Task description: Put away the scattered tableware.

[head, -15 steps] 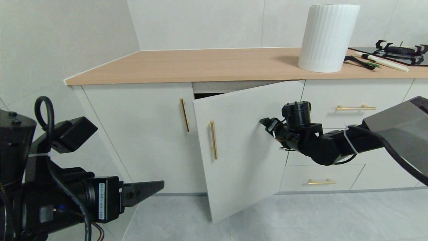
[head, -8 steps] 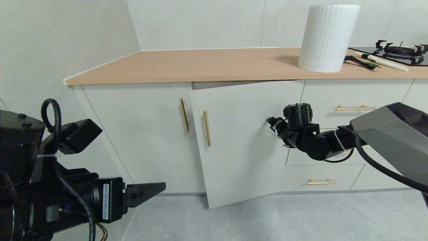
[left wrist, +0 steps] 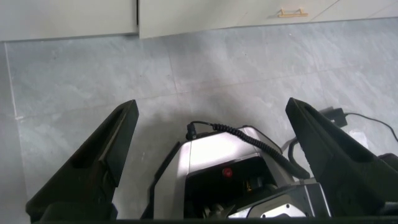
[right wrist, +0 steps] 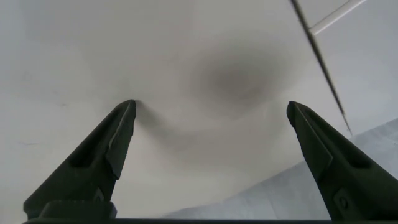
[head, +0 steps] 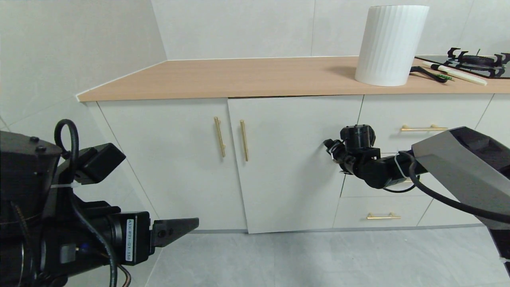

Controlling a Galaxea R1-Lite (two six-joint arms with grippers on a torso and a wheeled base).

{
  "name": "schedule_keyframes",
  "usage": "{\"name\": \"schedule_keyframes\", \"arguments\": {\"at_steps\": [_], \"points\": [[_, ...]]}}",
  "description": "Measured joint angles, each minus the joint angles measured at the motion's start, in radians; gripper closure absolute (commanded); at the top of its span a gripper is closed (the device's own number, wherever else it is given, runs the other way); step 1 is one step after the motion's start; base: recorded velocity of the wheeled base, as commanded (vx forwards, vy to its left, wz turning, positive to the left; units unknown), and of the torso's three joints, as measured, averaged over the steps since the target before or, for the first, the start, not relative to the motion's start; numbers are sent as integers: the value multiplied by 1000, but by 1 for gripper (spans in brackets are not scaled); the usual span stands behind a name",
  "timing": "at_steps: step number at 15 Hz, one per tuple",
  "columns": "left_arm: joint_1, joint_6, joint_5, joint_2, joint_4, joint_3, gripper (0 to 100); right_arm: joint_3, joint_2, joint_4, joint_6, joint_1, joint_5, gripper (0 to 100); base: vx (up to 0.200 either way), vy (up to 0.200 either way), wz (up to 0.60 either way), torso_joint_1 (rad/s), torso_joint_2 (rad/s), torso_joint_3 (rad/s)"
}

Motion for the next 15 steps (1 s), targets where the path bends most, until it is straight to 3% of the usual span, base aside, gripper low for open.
{"name": "schedule_keyframes", "arguments": {"at_steps": [11, 15], "points": [[0, 0, 0, 5, -1, 0, 0, 15, 9, 5, -3, -13, 18, 0, 0, 0, 0, 0, 0, 0], [1, 0, 0, 6, -1, 0, 0, 249, -135, -9, -31, 17, 219, 0, 0, 0, 0, 0, 0, 0]]}}
